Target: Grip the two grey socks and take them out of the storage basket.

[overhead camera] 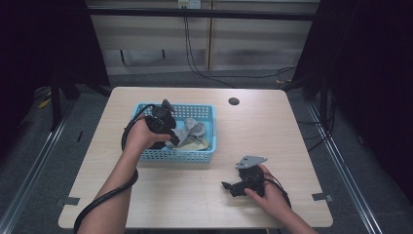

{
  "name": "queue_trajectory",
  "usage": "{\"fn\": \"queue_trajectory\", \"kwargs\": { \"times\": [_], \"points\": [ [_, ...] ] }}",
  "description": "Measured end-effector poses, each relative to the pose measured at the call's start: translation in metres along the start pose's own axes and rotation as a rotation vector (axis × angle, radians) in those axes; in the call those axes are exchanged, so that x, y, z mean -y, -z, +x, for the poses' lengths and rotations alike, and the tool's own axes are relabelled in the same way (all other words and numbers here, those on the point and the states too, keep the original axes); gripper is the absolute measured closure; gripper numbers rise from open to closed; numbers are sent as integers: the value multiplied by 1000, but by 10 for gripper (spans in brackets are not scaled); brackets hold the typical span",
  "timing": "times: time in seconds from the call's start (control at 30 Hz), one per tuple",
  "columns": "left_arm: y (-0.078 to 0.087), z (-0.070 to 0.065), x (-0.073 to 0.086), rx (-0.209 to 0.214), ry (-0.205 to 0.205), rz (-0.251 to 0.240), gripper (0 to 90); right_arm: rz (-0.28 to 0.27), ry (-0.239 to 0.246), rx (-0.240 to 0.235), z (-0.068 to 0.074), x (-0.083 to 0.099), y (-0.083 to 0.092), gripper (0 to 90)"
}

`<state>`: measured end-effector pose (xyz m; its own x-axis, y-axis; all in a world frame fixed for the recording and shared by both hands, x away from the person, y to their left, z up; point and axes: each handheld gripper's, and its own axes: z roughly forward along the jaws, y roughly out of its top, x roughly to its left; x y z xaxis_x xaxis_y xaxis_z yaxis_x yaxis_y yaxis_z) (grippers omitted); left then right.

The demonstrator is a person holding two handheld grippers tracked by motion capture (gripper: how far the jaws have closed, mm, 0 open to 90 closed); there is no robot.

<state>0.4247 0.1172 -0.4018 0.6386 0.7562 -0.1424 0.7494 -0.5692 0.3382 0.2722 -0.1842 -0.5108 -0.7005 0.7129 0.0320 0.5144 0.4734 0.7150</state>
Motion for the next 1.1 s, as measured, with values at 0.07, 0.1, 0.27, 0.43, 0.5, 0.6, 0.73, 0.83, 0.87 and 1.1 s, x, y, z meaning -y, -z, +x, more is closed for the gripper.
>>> {"fn": "queue_trajectory", "kwargs": {
  "times": [0.07, 0.1, 0.27, 0.43, 0.5, 0.6, 0.73, 0.83, 0.87, 1.1],
  "points": [
    [-6, 3, -3, -1, 7, -11, 254, -3, 3, -3, 0, 0, 0, 100],
    [-9, 4, -5, -2, 20, -18, 254, -3, 3, -2, 0, 0, 0, 100],
    [-25, 3, -12, 7, 14, -10, 259, -3, 2, -4, 0, 0, 0, 100],
    [-35, 0, -19, 12, 19, -9, 302, -3, 4, -4, 0, 0, 0, 100],
    [-39, -1, -23, 18, 27, -3, 329, -4, 7, -3, 0, 0, 0, 100],
    [-47, -4, -27, 16, 21, 13, 384, -5, 9, -4, 0, 0, 0, 100],
    [-53, -5, -30, -23, 13, 46, 486, -5, 10, -4, 0, 0, 0, 100],
    [-56, -3, -31, -20, 49, 64, 572, -5, 10, -4, 0, 0, 0, 101],
    [-57, -3, -32, -23, 47, 71, 613, -5, 10, -4, 0, 0, 0, 100],
    [-49, -4, -36, -24, 66, 129, 892, -4, 7, -8, 0, 0, 0, 101]
  ]
}}
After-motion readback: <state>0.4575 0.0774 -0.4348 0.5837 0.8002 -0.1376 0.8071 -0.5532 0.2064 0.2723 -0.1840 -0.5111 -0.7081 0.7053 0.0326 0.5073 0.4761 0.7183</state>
